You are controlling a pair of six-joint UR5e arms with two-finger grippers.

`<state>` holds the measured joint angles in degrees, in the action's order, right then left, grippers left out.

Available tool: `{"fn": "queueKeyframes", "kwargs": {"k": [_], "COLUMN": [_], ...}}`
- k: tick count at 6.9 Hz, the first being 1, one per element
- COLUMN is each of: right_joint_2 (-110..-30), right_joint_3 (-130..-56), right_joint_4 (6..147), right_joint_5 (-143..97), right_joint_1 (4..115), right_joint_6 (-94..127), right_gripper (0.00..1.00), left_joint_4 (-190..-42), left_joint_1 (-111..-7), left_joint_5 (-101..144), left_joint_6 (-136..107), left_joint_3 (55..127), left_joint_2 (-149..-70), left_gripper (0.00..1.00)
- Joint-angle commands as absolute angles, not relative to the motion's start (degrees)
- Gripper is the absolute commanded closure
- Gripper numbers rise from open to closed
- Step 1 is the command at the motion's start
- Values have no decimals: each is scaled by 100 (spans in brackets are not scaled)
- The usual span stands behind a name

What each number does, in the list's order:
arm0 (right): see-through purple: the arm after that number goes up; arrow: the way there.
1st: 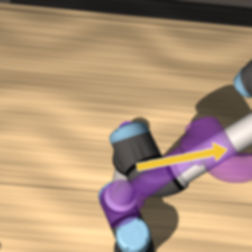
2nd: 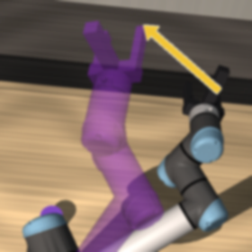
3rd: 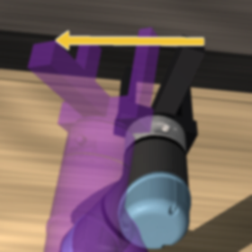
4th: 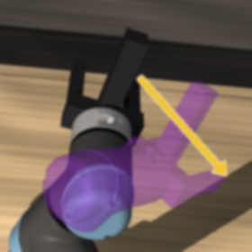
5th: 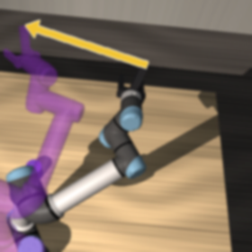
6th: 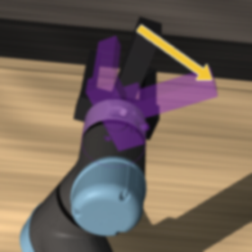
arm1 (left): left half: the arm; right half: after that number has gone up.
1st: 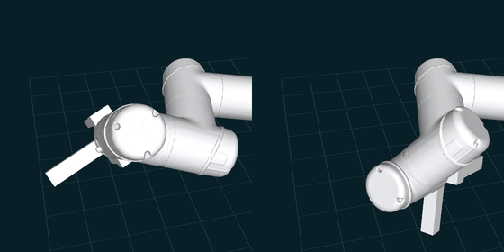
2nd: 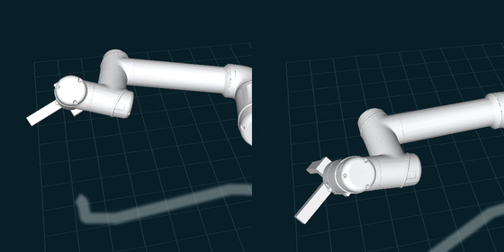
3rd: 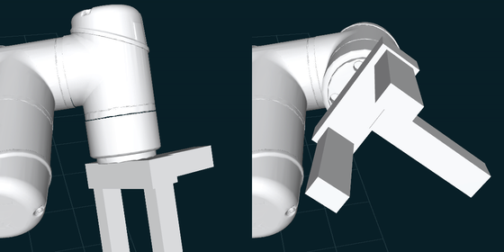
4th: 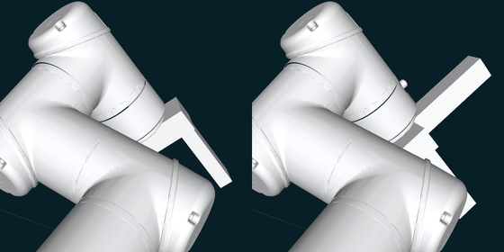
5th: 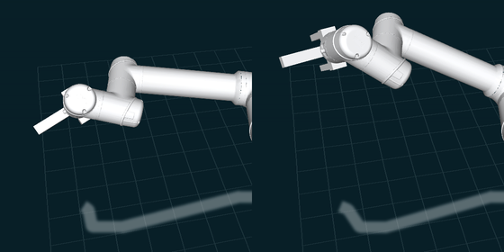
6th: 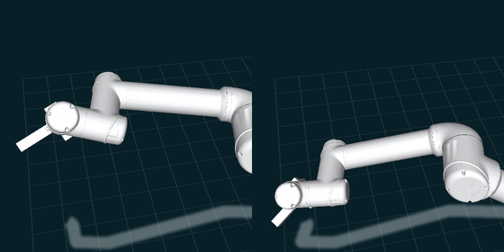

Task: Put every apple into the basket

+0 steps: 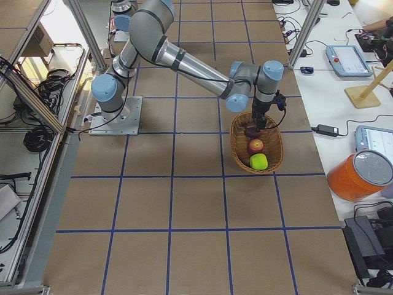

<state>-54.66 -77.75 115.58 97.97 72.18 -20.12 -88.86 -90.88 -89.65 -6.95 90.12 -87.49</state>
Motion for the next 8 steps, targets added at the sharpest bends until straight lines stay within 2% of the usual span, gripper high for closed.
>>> {"fn": "queueKeyframes", "kwargs": {"k": [1, 3, 4, 7, 8], "right_joint_2": [-5833, -6754, -7176, -7838, -8057], "right_joint_3": [-7735, -7752, -7761, -7979, -8111], "right_joint_4": [10895, 9833, 9278, 8790, 8424], "right_joint_5": [9756, 9312, 8986, 8982, 8974], "right_joint_1": [7225, 7521, 7871, 9330, 9430], "right_joint_6": [-2013, -1821, -932, 890, 914], "right_gripper": [0, 0, 0, 0, 0], "left_joint_4": [-8886, -8886, -8886, -8894, -8895], "left_joint_1": [-9088, -9088, -9088, -9088, -9088], "left_joint_5": [-8965, -8965, -8965, -8965, -8965], "left_joint_6": [-694, -686, -686, -677, -677], "left_joint_3": [9009, 9009, 9009, 9009, 9009], "left_joint_2": [-8745, -8745, -8745, -8745, -8745], "left_gripper": [0, 0, 0, 0, 0]}}
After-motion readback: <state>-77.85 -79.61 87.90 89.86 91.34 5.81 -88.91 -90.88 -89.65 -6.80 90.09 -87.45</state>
